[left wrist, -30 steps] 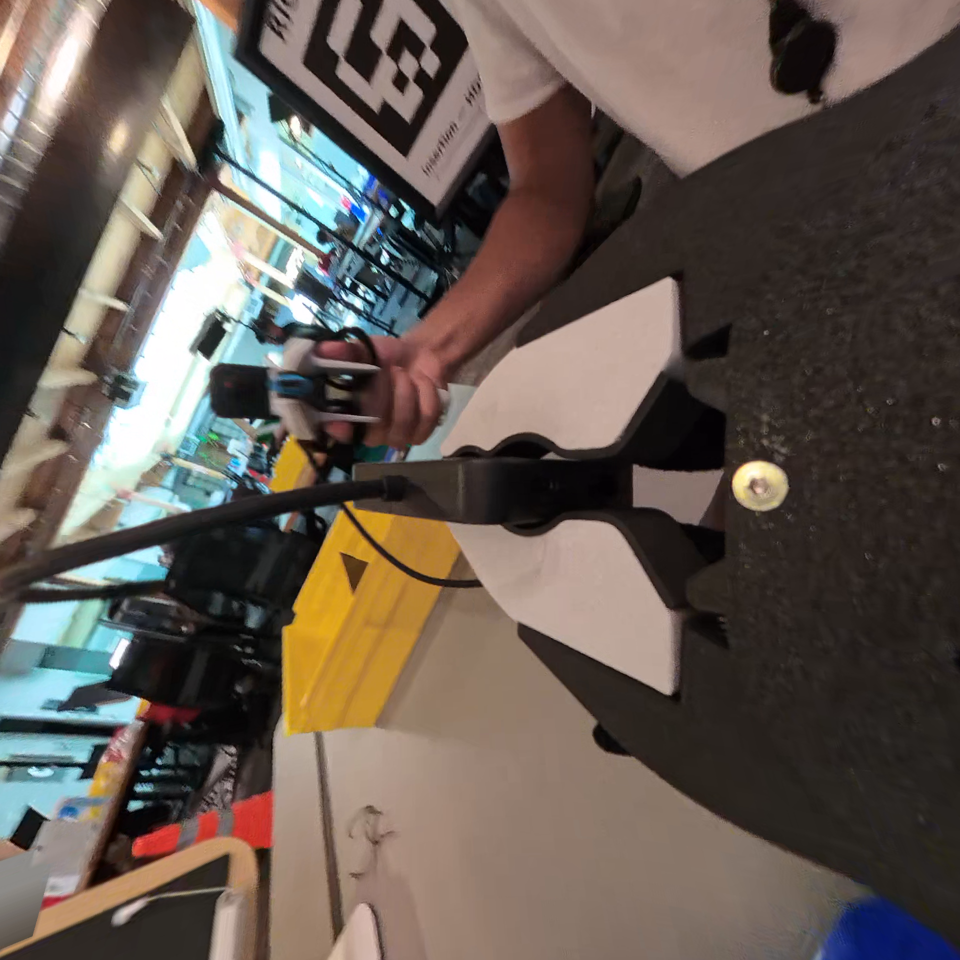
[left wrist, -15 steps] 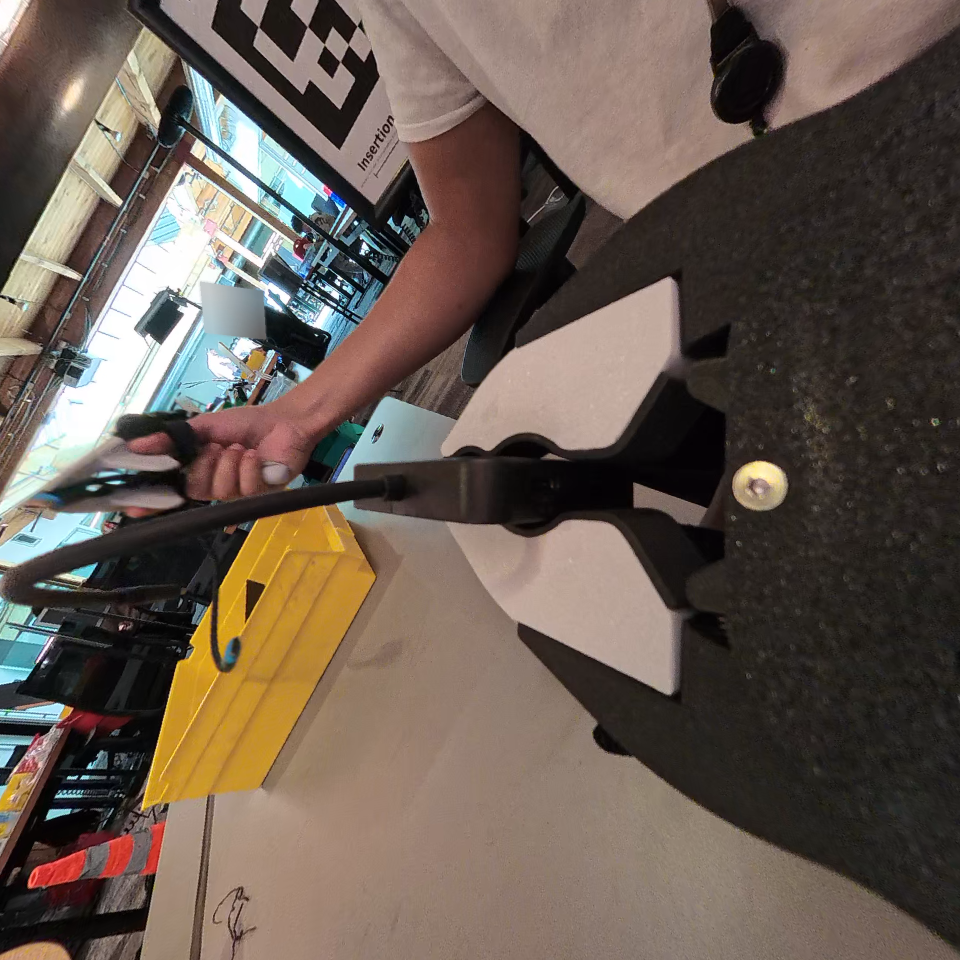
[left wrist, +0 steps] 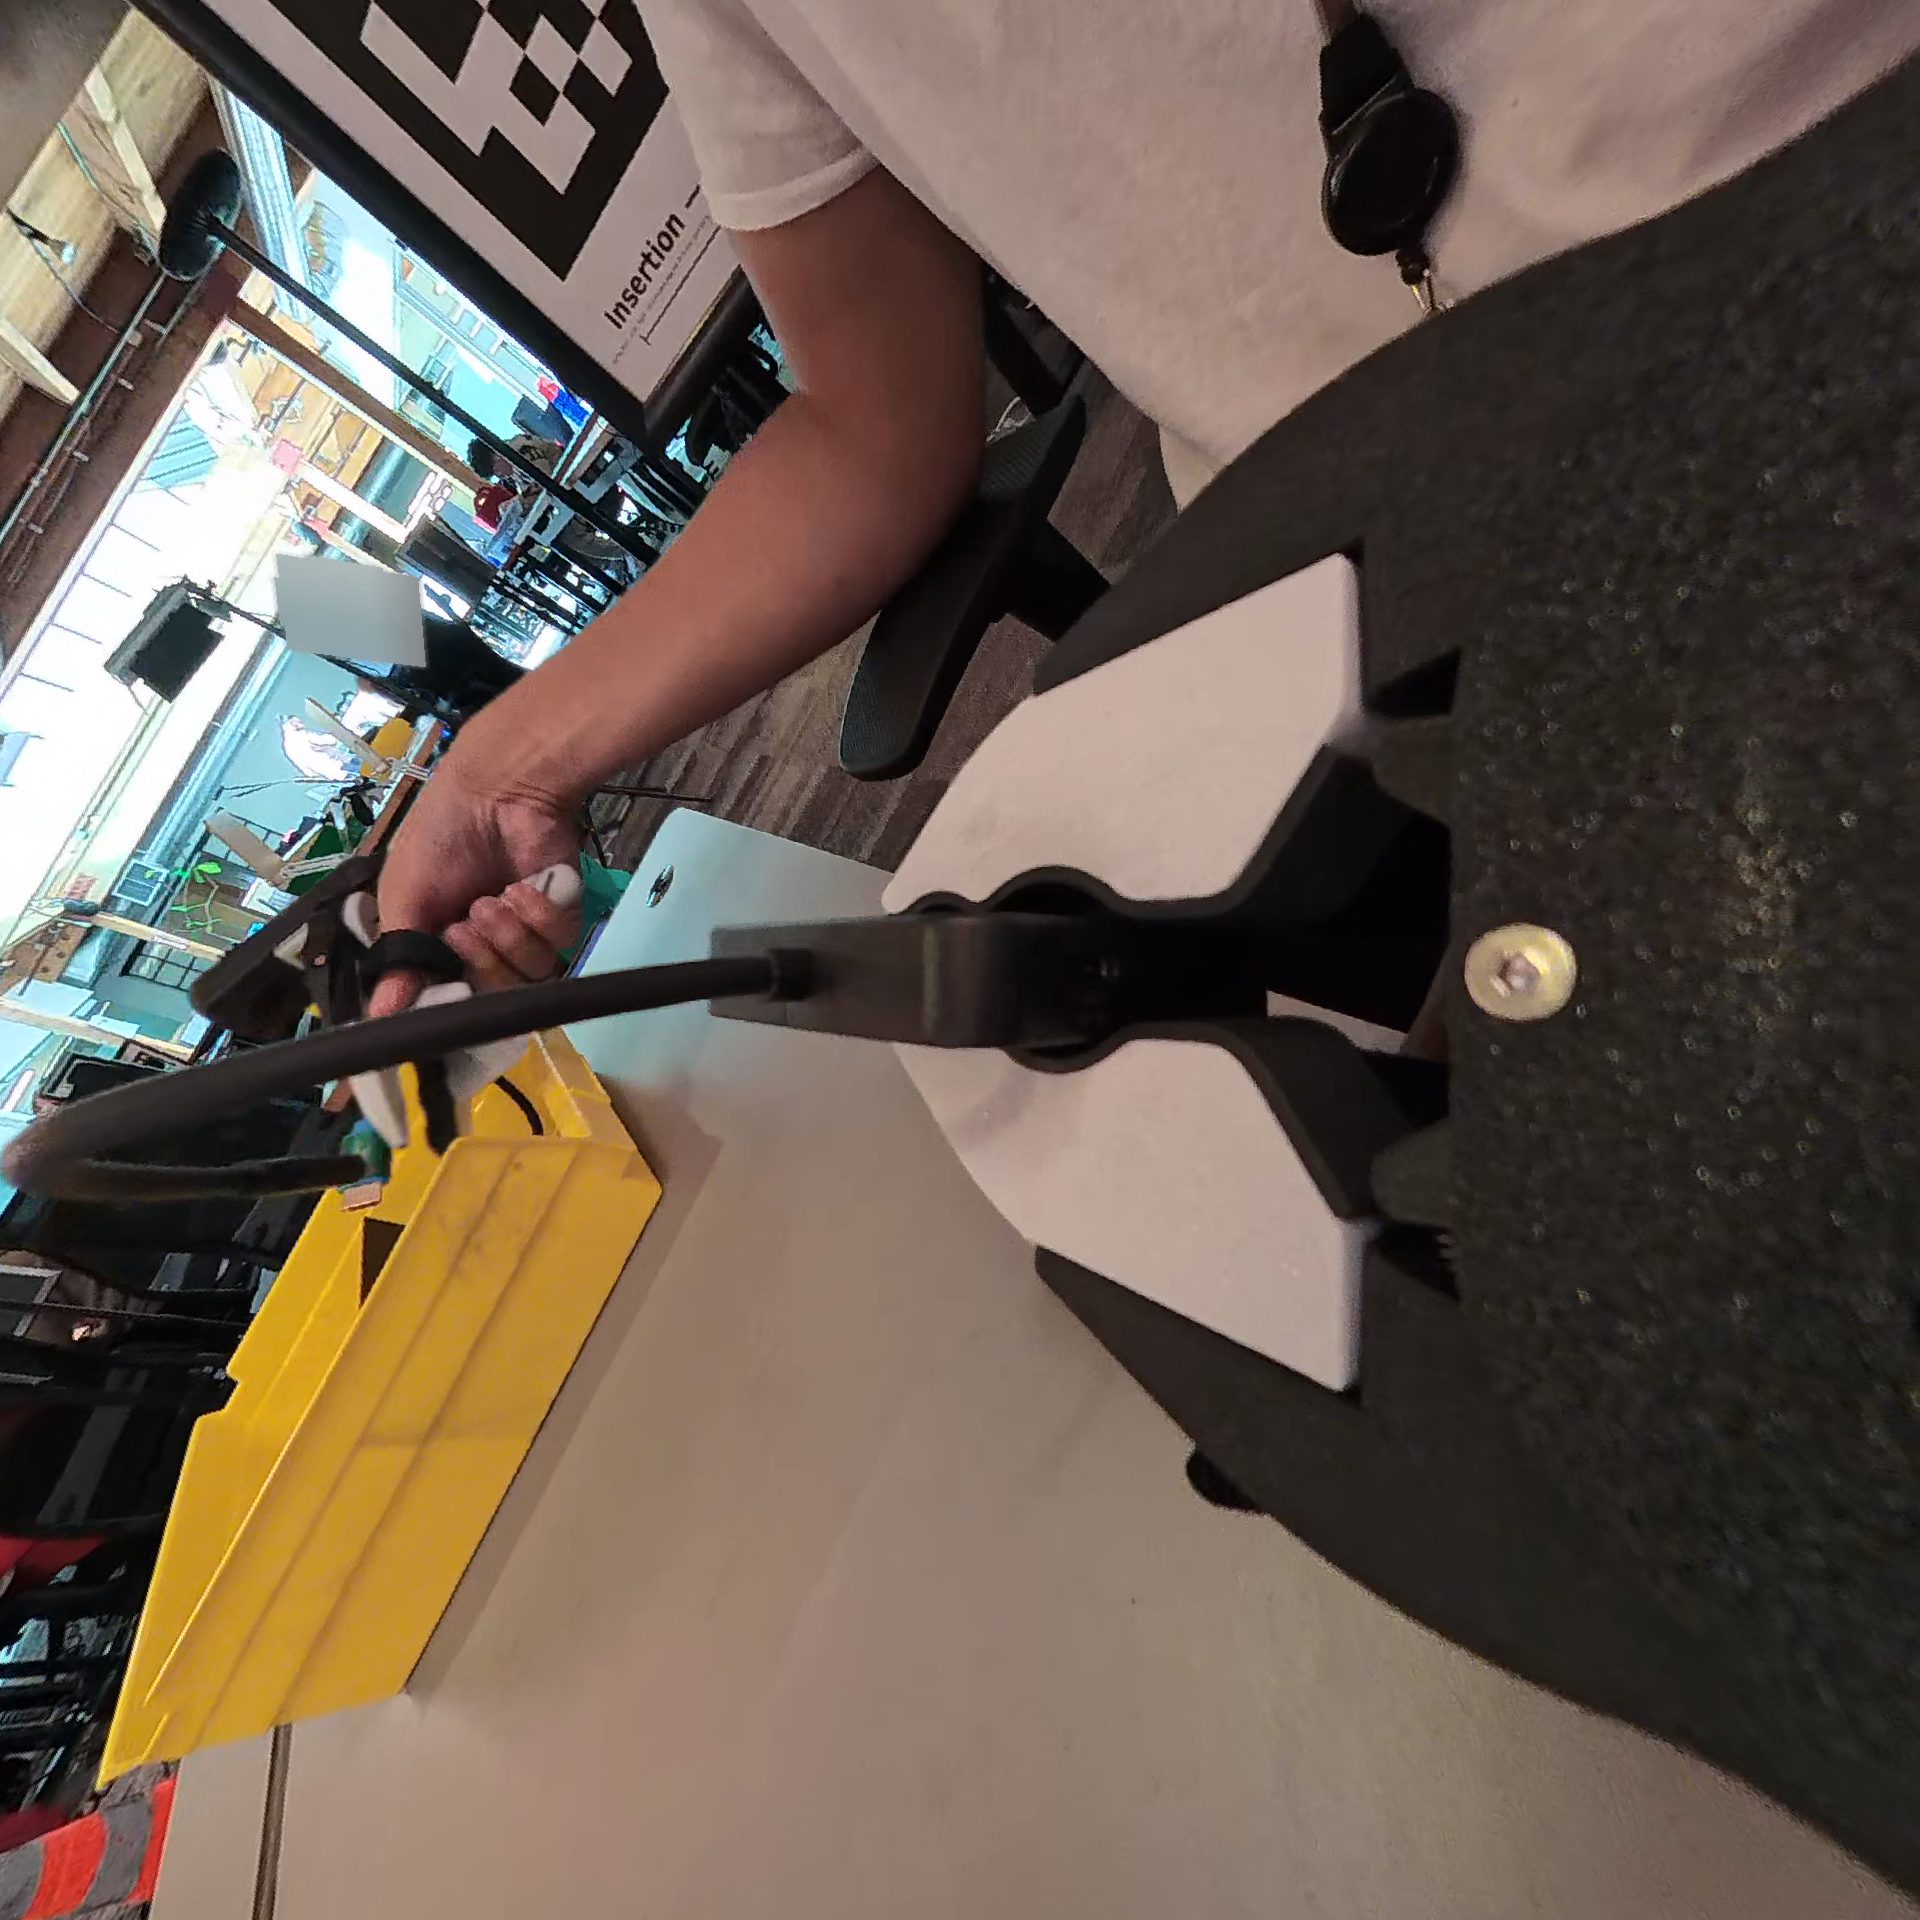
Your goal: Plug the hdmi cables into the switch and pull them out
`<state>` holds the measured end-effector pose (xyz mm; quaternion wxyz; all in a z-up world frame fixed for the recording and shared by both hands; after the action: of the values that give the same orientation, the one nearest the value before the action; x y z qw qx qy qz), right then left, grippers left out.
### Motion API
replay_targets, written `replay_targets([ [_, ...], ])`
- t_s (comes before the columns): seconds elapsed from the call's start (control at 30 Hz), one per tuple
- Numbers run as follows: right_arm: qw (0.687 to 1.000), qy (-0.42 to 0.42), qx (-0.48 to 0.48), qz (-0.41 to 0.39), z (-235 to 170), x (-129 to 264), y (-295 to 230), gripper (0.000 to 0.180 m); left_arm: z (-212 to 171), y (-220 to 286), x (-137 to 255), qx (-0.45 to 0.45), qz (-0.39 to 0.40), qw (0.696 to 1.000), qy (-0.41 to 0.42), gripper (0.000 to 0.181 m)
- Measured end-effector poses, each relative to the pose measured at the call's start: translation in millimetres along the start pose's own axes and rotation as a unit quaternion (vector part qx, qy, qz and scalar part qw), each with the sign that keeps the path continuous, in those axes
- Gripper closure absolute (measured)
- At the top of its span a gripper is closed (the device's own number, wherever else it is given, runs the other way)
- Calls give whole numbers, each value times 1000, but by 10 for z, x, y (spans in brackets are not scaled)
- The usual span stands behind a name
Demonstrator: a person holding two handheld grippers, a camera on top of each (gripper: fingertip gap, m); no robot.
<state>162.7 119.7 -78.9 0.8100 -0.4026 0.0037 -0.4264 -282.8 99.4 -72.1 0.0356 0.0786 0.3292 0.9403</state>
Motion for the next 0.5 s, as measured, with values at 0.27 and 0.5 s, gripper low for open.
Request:
replay_targets([
  [0.27,982,-153,61,-91,-138,378,-227,135,7,-4,14,9,-5,1000,2,167],
  [0.5,968,-214,64,-112,-333,492,-158,135,-29,16,-42,9,-12,1000,-11,167],
])
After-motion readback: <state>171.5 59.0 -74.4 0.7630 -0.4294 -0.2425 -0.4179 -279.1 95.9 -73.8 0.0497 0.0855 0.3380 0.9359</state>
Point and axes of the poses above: each gripper's, where its closed fingertips meet, x back along the fingers, z out of its top, y = z × x across the jaws, the point moved 7 cm from there along x, back along the fingers, and after that the axes turned 15 degrees about x, right-handed, at the moved point
